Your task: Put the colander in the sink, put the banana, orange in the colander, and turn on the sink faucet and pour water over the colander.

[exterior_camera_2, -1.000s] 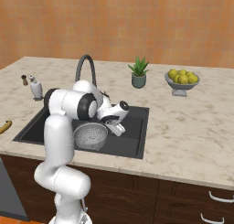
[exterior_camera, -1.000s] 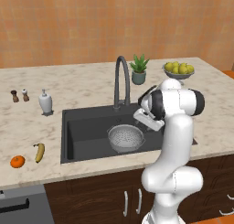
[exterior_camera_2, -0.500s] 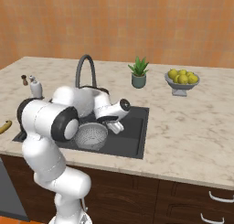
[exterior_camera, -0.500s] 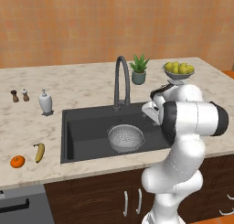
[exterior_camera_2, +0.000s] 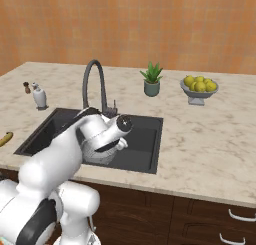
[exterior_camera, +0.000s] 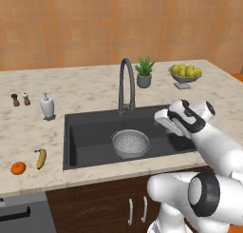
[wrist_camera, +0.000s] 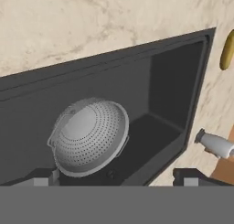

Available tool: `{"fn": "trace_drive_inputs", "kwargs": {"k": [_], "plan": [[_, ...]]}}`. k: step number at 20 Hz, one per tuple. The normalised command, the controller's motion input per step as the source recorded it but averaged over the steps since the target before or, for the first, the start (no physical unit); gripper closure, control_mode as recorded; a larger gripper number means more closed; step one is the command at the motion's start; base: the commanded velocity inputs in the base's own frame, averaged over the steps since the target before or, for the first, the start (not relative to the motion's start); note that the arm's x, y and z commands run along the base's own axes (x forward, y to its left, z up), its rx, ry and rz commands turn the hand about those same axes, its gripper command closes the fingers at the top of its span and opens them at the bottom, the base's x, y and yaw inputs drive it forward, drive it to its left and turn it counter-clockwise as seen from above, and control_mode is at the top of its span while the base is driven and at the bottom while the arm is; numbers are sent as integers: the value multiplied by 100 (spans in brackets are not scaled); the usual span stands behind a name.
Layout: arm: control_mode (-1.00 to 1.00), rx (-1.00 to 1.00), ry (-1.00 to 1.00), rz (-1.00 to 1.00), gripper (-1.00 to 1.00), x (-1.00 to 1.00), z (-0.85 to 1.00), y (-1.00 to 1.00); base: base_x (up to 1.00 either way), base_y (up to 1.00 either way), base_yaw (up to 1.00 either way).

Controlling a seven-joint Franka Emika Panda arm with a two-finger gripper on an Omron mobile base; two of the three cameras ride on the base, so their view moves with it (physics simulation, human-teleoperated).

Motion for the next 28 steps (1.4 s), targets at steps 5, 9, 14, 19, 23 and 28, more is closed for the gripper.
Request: {"fn": "trace_drive_inputs", "kwargs": {"k": [5, 9, 14, 19, 23, 28], "plan": [[-100, -18, 1, 9, -100, -77, 84, 58, 0, 0, 0], [-100, -6, 10, 9, -100, -65, 54, 72, 0, 0, 0], [-100, 0, 10, 10, -100, -59, 16, 77, 0, 0, 0], [-100, -4, 1, 1, -100, -20, 1, 98, 0, 0, 0], [-100, -13, 9, 0, -100, 0, 0, 100, 0, 0, 0], [-100, -15, 5, 0, -100, 3, 0, 100, 0, 0, 0]]}}
